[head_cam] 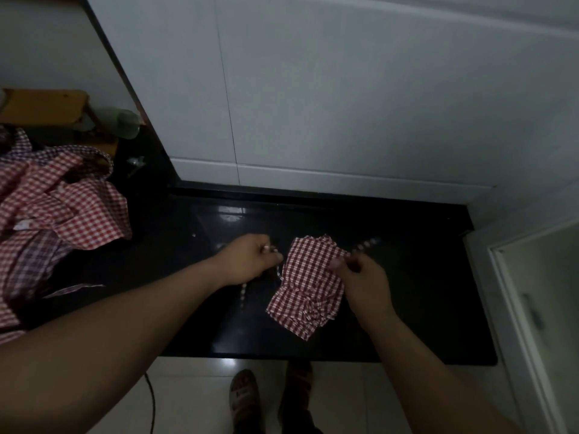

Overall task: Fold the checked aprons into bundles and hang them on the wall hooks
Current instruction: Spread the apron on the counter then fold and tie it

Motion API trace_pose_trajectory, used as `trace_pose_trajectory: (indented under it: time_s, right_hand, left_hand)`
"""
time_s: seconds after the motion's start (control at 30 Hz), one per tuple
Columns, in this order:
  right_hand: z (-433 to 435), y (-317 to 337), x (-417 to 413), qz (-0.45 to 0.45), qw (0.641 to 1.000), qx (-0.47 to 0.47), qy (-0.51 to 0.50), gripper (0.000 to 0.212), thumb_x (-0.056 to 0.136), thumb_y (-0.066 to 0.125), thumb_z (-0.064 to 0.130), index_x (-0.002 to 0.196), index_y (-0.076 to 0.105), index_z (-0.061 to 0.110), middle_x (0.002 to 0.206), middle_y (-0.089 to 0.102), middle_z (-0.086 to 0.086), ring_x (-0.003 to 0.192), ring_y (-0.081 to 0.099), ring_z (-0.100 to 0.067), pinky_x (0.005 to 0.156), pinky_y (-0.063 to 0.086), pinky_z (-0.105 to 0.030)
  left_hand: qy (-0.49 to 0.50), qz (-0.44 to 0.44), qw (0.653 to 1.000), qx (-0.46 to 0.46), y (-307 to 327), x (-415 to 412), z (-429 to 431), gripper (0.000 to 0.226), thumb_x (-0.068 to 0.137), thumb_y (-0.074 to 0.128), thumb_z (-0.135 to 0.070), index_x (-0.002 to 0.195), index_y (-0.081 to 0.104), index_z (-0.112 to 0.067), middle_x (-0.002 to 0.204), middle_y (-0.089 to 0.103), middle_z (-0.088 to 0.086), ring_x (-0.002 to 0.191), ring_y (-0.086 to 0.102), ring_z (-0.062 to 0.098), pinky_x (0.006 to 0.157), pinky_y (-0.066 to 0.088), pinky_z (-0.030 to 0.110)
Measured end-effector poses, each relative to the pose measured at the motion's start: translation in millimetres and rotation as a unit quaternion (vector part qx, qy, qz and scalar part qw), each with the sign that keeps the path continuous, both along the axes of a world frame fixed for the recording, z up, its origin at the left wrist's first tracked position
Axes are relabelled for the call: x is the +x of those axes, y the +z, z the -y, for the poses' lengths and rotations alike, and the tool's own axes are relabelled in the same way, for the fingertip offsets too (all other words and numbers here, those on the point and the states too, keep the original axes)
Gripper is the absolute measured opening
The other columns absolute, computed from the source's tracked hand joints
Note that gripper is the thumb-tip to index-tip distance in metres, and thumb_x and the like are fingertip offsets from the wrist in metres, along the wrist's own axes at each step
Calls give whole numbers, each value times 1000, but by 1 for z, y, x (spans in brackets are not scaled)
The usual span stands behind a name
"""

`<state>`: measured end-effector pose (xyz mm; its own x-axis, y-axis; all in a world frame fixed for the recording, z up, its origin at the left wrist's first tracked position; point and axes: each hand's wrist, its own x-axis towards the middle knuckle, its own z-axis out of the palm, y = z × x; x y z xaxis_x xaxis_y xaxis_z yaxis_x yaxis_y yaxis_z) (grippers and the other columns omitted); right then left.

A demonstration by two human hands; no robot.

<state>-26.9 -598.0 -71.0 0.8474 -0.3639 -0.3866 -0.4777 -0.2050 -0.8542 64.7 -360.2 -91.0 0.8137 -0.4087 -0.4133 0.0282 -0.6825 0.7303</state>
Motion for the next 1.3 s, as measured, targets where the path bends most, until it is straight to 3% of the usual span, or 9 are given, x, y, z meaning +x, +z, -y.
trace_pose_trajectory:
  time_s: [0.07,0.17,0.3,0.43,0.67,0.77,0.97,1.17,1.3]
  right_hand:
    - [-13,12,18,19,995,-48,85,3,95,70,27,95,71,24,92,72,10,84,67,1,75,49,-21]
    - [-27,22,35,27,975,-107,195,11,99,63,29,93,72,25,87,70,9,83,64,2,74,47,-18]
    - [-22,18,25,1,996,-9,87,15,102,56,23,99,70,21,91,71,5,80,65,-6,72,48,-25]
    - [-27,2,-4,-52,981,47,183,14,100,63,15,99,76,19,91,76,7,81,68,-2,76,50,-22]
    - [-23,26,9,32,983,105,149,22,101,59,5,114,74,14,99,78,5,92,71,-3,78,52,-16]
    - [-16,35,14,12,987,102,123,16,101,58,10,102,74,8,86,76,5,76,68,-4,68,51,-19]
    - [-20,11,26,-92,991,99,15,19,100,49,11,90,65,10,85,76,-11,66,62,-18,56,46,-29]
    - [-24,-6,25,-84,983,-3,165,25,100,58,13,83,74,24,76,73,3,71,64,-12,72,51,-31]
    - [-26,-9,17,-80,972,2,223,19,100,61,14,90,77,18,76,72,4,69,60,-5,68,47,-19]
  left_hand:
    - [-109,7,994,10,15,-2,24,30,92,75,-42,74,56,-26,70,63,-11,60,58,-5,61,47,23]
    - [-157,18,987,17,19,-5,47,23,98,64,-39,80,65,-26,78,71,-3,72,69,9,68,57,34]
    - [-97,-26,995,-26,18,-3,48,31,103,57,-36,82,70,-17,81,74,2,76,72,17,76,60,41]
    - [-84,-33,994,-56,26,-3,49,34,103,60,-32,77,69,-13,74,72,0,64,62,2,68,53,26]
    - [-73,-18,987,-139,64,2,62,30,102,64,-26,80,72,-8,70,73,-1,62,60,2,62,51,24]
    - [-27,-20,986,-165,72,7,61,38,100,68,-31,66,58,-19,52,56,-15,49,47,-2,51,37,14]
    - [29,-7,994,-105,61,23,33,37,100,66,-25,67,51,-18,55,54,-5,47,44,6,54,38,25]
    - [-53,44,995,-77,74,44,48,36,101,63,-28,68,51,-20,58,48,-13,53,42,1,56,37,25]
    - [-104,22,991,-86,78,46,83,33,105,57,-29,75,57,-15,68,60,-2,57,52,3,61,44,26]
